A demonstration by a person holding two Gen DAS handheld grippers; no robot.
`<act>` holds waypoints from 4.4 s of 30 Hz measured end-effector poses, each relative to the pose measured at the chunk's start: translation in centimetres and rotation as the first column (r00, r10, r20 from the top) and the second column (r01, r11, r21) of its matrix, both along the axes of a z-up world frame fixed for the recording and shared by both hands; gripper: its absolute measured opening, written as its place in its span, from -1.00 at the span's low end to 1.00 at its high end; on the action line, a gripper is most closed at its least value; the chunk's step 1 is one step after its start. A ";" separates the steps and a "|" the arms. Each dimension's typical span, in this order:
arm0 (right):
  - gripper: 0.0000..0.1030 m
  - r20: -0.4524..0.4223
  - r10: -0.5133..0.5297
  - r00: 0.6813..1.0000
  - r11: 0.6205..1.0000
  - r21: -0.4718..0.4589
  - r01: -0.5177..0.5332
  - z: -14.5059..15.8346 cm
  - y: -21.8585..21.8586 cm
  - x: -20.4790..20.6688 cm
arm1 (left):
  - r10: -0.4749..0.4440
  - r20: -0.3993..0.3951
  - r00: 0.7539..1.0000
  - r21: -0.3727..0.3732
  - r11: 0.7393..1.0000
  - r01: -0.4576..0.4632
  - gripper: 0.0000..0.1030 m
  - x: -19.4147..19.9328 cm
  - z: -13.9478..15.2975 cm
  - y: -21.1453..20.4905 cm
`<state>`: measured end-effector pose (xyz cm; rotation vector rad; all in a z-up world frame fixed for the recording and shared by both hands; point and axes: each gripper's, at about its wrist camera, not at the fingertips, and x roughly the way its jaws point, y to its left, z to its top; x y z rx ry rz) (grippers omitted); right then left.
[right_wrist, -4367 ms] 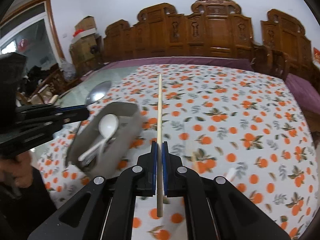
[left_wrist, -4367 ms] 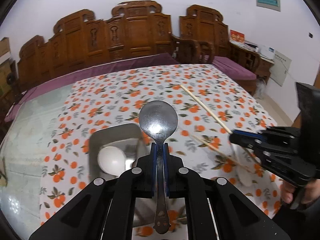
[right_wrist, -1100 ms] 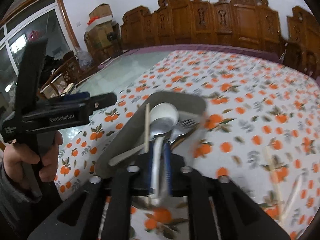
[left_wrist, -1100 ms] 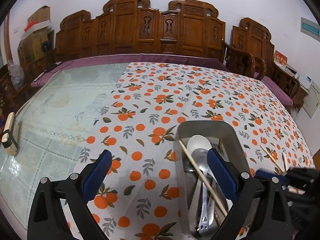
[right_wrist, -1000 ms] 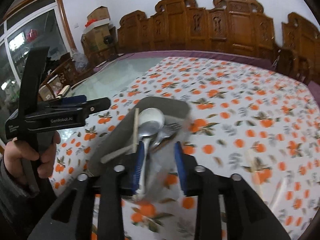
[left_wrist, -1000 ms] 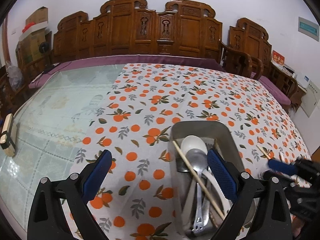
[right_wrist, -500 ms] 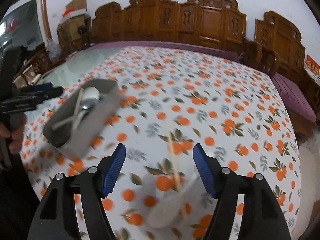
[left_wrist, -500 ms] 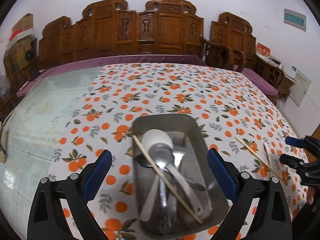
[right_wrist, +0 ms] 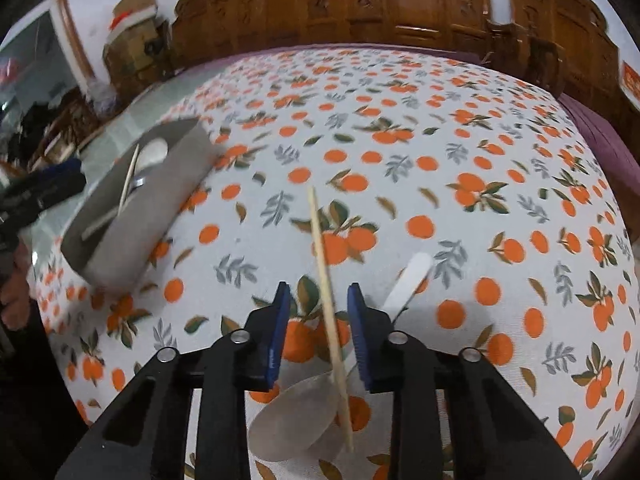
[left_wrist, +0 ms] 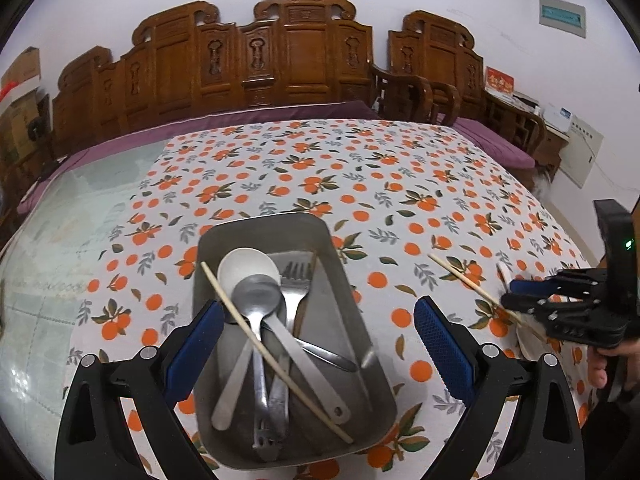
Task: Organize utensils
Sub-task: 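Grasp another wooden chopstick from the cloth with the right gripper, then grasp the white plastic spoon with the left gripper while the right gripper holds the chopstick, then carry the white spoon and chopstick toward the grey tray with both grippers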
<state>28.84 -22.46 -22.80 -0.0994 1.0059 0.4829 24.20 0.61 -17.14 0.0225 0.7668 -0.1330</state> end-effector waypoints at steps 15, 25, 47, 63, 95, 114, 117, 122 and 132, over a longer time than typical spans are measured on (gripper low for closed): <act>-0.56 0.009 0.025 1.000 0.990 -0.137 -0.024 -1.4 1.3 -0.1 | -0.014 0.001 1.000 0.009 1.000 0.014 0.79 -0.5 -0.2 -0.9; -0.88 -0.013 -0.017 1.000 0.993 -0.120 0.015 -1.3 0.7 0.6 | -0.026 0.005 1.000 0.015 1.000 0.026 0.79 -0.7 -0.3 -1.4; -0.88 0.079 -0.203 0.976 0.974 -0.080 0.210 1.0 -6.2 1.2 | -0.093 0.023 0.995 0.043 0.995 0.092 0.79 -2.8 0.2 -5.7; -0.89 0.052 -0.242 0.969 0.969 -0.027 0.244 0.8 -8.4 1.9 | -0.186 -0.166 0.968 -0.014 0.982 0.187 0.79 -1.4 -4.5 -13.9; -0.88 0.042 -0.248 0.968 0.968 -0.013 0.249 0.8 -8.4 1.7 | -0.256 -0.244 0.935 0.005 0.964 0.265 -0.73 -1.4 -7.7 -19.3; -0.88 0.066 -0.195 0.979 0.981 0.000 0.195 2.1 -6.0 0.9 | -0.161 -0.157 0.974 0.027 0.985 0.168 -0.98 -1.7 -3.2 -14.0; -0.88 0.066 -0.181 0.981 0.983 0.006 0.181 2.3 -5.3 0.7 | -0.131 -0.139 0.982 0.035 0.990 0.137 -0.98 -1.4 -2.1 -12.4; -0.88 0.073 -0.158 0.985 0.987 0.014 0.157 2.8 -4.0 0.2 | -0.081 -0.117 0.990 0.045 0.995 0.087 -0.98 -1.0 -0.9 -9.9; -0.88 0.101 -0.072 0.992 0.997 0.010 0.071 4.1 -0.3 -1.1 | -0.001 -0.091 0.996 0.056 0.998 0.006 -0.98 -0.7 0.3 -5.3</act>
